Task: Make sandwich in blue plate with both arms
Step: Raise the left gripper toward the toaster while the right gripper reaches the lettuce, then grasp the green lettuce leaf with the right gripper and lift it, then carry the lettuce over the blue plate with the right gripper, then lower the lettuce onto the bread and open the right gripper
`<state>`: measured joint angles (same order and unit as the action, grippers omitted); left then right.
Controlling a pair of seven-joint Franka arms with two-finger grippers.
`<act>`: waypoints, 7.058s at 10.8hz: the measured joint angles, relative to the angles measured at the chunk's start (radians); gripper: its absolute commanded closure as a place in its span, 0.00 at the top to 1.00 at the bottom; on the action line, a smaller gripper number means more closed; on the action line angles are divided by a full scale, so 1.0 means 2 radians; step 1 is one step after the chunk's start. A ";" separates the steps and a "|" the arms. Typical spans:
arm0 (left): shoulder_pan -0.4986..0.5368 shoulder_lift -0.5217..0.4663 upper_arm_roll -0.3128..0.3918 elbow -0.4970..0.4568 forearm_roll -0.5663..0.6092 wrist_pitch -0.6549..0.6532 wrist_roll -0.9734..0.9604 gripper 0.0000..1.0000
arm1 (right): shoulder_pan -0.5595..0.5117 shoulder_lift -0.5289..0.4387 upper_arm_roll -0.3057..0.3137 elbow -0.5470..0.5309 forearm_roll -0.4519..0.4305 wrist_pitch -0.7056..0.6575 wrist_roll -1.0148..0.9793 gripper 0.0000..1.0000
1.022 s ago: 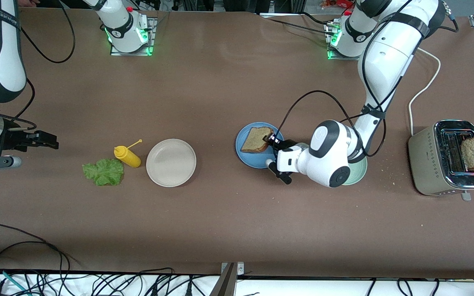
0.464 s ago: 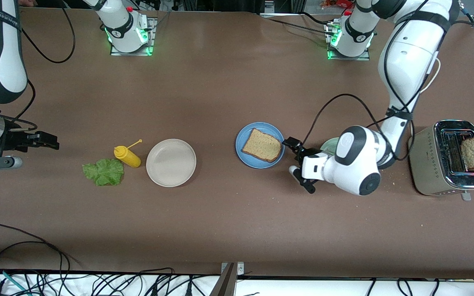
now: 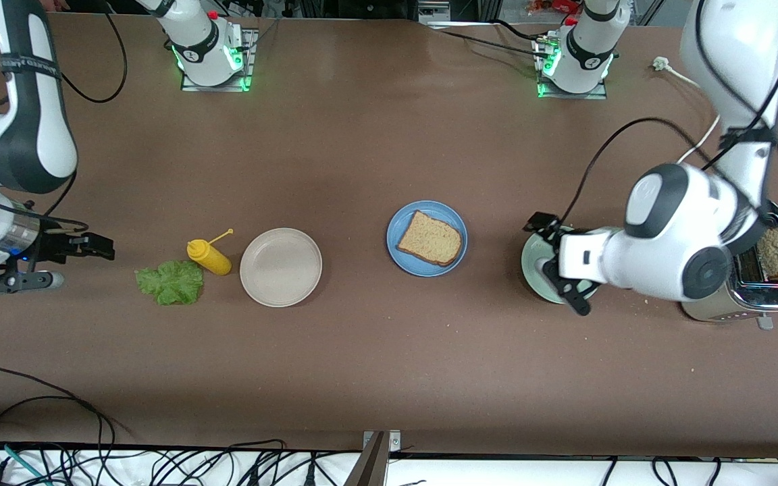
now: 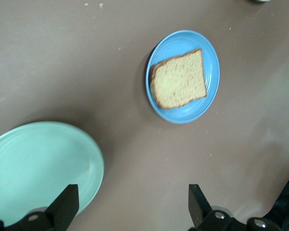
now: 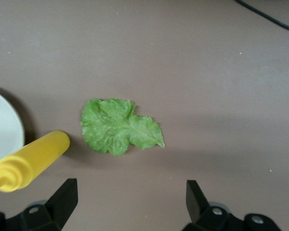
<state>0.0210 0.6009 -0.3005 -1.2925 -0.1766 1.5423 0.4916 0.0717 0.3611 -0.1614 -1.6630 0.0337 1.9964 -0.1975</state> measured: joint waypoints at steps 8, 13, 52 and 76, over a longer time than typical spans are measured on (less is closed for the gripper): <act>-0.012 -0.172 0.003 -0.013 0.125 -0.061 -0.138 1.00 | 0.004 0.085 0.030 -0.089 0.000 0.235 0.001 1.00; -0.012 -0.298 0.062 -0.152 0.115 0.002 -0.186 1.00 | 0.004 0.122 0.032 -0.095 0.000 0.280 0.001 0.86; -0.001 -0.308 0.064 -0.184 0.090 0.005 -0.231 1.00 | 0.352 0.182 0.034 0.256 0.050 -0.052 0.624 0.00; 0.000 -0.308 0.064 -0.184 0.090 0.005 -0.231 1.00 | 0.458 0.334 -0.026 0.354 0.020 0.078 0.805 1.00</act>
<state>0.0213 -0.0152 -0.1731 -1.6598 0.0037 1.5522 0.0302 0.9876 1.0293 -0.2125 -0.9550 0.0742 2.1529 1.4122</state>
